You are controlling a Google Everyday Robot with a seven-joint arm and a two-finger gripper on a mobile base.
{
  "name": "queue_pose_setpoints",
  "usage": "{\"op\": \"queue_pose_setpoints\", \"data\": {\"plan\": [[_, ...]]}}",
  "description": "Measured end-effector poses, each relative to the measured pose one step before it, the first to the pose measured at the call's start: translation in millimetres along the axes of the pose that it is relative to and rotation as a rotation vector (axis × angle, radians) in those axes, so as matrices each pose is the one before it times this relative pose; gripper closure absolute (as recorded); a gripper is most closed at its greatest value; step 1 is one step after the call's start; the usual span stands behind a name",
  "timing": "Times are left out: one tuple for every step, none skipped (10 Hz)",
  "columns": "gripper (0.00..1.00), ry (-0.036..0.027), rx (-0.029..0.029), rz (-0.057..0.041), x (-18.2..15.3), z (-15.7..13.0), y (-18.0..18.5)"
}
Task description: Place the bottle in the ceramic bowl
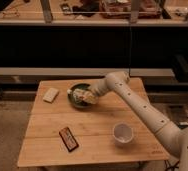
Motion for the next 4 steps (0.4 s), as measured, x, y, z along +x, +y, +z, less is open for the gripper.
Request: {"op": "queue_pose_setpoints", "data": {"plan": [[0.20,0.01338,-0.00118,0.01428,2.28,-5.45,3.58],[0.20,0.01096,-0.00303,0.01845,-1.13,-5.97,4.81],[0.20,0.01254,-0.01574,0.03207,-6.37,-11.87,11.82],[0.20,0.02063,-0.00959,0.04889,-9.12,-12.10,11.91]]}}
